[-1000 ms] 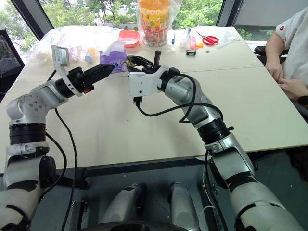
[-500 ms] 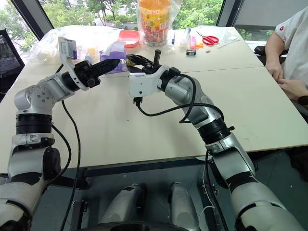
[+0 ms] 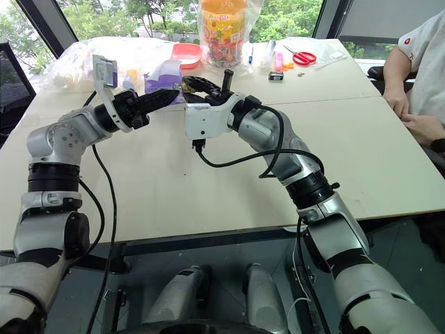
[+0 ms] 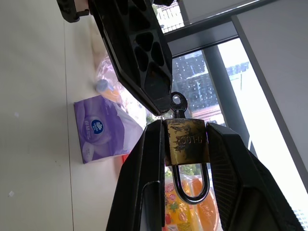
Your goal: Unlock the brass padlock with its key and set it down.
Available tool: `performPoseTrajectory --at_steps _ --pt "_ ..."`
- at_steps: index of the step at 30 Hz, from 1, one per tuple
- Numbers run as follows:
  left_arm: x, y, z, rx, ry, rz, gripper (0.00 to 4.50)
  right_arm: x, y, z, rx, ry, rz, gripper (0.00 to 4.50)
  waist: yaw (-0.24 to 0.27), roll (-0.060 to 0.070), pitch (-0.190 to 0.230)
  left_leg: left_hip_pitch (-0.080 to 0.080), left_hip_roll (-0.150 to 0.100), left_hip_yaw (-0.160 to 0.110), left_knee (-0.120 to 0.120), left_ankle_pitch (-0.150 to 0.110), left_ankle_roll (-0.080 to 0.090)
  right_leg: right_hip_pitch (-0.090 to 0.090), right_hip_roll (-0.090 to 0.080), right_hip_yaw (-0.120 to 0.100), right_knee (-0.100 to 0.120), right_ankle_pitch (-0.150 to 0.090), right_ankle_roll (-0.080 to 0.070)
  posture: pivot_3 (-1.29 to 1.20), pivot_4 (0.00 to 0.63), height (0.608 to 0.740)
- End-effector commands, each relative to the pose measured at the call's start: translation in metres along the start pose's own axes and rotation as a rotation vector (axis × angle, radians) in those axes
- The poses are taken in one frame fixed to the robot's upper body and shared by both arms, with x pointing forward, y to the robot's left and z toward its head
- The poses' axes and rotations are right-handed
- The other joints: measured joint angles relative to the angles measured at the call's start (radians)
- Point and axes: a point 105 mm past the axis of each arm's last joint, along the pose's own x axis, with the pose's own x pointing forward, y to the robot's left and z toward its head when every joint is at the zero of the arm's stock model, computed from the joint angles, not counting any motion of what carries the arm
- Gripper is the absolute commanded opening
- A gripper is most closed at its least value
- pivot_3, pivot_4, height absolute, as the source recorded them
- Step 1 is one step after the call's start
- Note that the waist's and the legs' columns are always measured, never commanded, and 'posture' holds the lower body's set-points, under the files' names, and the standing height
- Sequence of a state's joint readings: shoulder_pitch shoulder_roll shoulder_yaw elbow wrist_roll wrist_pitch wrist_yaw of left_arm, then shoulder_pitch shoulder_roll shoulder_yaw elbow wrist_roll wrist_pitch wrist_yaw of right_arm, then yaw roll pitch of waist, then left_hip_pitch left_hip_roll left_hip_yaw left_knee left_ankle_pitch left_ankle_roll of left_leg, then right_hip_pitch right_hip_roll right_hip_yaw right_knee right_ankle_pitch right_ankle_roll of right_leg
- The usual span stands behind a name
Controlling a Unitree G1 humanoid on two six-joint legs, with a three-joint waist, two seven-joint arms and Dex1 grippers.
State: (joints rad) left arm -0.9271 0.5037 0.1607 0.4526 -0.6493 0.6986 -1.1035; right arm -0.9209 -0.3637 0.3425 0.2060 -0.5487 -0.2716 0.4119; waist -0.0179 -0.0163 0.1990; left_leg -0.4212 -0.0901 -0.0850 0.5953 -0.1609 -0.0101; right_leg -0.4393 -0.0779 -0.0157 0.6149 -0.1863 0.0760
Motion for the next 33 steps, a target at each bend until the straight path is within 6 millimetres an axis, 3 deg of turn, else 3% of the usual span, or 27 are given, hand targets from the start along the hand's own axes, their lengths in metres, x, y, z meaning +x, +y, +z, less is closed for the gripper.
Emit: performPoseTrajectory --at_steps 1,10,13,16,30,33 --pt "0.007 -0.008 0.015 0.117 -0.002 -0.032 0.07 0.000 -0.013 0.012 -0.029 -0.045 -0.044 0.69 0.000 0.000 0.000 0.000 0.000 0.000 0.000 0.000 0.000 0.000 0.000 0.000 0.000 0.000 0.000 0.00 0.150 0.740" --pt "0.002 -0.012 0.022 0.065 -0.029 -0.067 0.07 -0.001 -0.013 0.010 -0.022 -0.036 -0.042 0.69 -0.001 0.000 0.000 0.000 0.000 0.000 0.000 0.000 0.000 0.000 0.000 0.000 0.000 0.000 0.000 0.00 0.150 0.740" --pt "0.000 -0.012 0.021 0.044 -0.023 -0.069 0.86 0.000 -0.013 0.009 -0.022 -0.034 -0.042 0.69 -0.001 0.000 0.000 0.000 0.000 0.000 0.000 0.000 0.000 0.000 0.000 0.000 0.000 0.000 0.000 0.00 0.150 0.740" --pt "-0.001 -0.011 0.020 0.048 -0.017 -0.054 2.17 0.000 -0.013 0.009 -0.021 -0.034 -0.043 0.69 -0.001 0.000 0.000 0.000 0.000 0.000 0.000 0.000 0.000 0.000 0.000 0.000 0.000 0.000 0.000 0.00 0.150 0.740" --pt "0.000 -0.005 0.029 0.037 -0.073 -0.026 2.17 0.000 -0.013 0.010 -0.021 -0.036 -0.043 0.69 0.000 0.000 0.000 0.000 0.000 0.000 0.000 0.000 0.000 0.000 0.000 0.000 0.000 0.000 0.000 0.00 0.150 0.740" --pt "0.002 -0.007 0.028 0.031 -0.070 -0.038 1.37 0.000 -0.013 0.011 -0.022 -0.038 -0.043 0.69 0.000 0.000 0.000 0.000 0.000 0.000 0.000 0.000 0.000 0.000 0.000 0.000 0.000 0.000 0.000 0.00 0.150 0.740"
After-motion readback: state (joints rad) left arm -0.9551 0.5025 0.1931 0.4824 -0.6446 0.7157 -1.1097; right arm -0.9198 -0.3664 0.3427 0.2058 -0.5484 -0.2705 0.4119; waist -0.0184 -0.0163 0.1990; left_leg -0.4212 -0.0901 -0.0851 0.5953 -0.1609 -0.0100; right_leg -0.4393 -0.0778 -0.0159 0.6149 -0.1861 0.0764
